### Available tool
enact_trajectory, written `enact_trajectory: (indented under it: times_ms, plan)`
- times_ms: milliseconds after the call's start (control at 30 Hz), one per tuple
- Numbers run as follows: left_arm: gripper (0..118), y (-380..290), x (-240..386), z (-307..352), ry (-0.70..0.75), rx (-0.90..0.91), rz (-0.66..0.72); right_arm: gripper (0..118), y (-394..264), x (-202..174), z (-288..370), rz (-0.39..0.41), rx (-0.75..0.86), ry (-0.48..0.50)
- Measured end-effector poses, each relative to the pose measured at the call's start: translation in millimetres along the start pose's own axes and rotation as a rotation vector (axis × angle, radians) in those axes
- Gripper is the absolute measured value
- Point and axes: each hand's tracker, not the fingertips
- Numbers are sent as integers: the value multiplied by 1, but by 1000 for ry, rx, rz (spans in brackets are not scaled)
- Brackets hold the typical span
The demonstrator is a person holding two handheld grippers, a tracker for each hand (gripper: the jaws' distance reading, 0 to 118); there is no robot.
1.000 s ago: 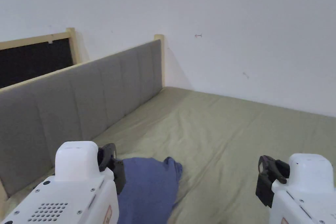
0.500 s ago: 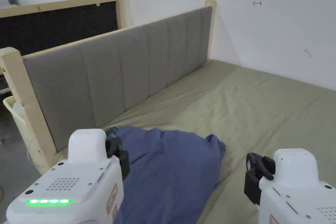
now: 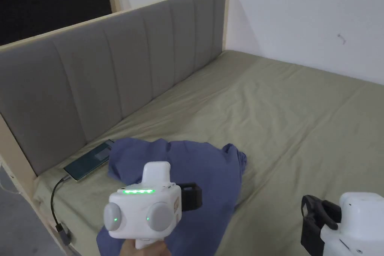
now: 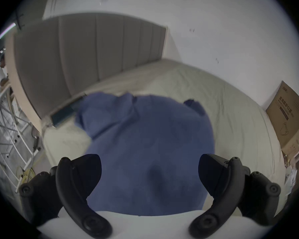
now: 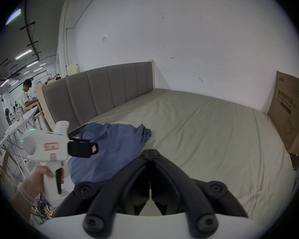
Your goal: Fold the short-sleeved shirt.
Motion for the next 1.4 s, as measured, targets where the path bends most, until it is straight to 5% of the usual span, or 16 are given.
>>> enact_trajectory:
  times_ms: [233, 333, 433, 467, 500, 633, 800, 933, 1267, 1400]
  plan:
    - [113, -27, 15, -78, 83, -191, -119, 0, -21, 26, -8, -60, -94, -42]
    - [98, -20, 9, -59, 56, -166, -92, 0, -25, 38, -7, -96, -111, -61]
    - [55, -16, 9, -50, 18, -168, -85, 0, -28, 47, -4, -116, -122, -75]
    - [10, -14, 9, -48, 6, -160, -76, 0, -29, 50, -1, -119, -122, -83]
    - [1, -11, 8, -47, 6, -148, -49, 0, -30, 51, 1, -117, -122, -87]
    - [1, -5, 5, -44, 17, -175, -8, 0, -31, 62, 16, -125, -116, -114]
    - [1, 24, 23, -11, -146, -105, 126, 0, -29, 89, 42, -168, -77, -194]
    - [1, 49, 106, 31, -239, -7, -141, 0, -26, 119, 75, -227, -24, -271]
    - [1, 23, 330, 150, -861, 100, -485, 0, -36, 196, 193, -335, 102, -587]
    - [1, -24, 379, 159, -872, 99, -654, 0, -51, 219, 236, -426, 133, -685]
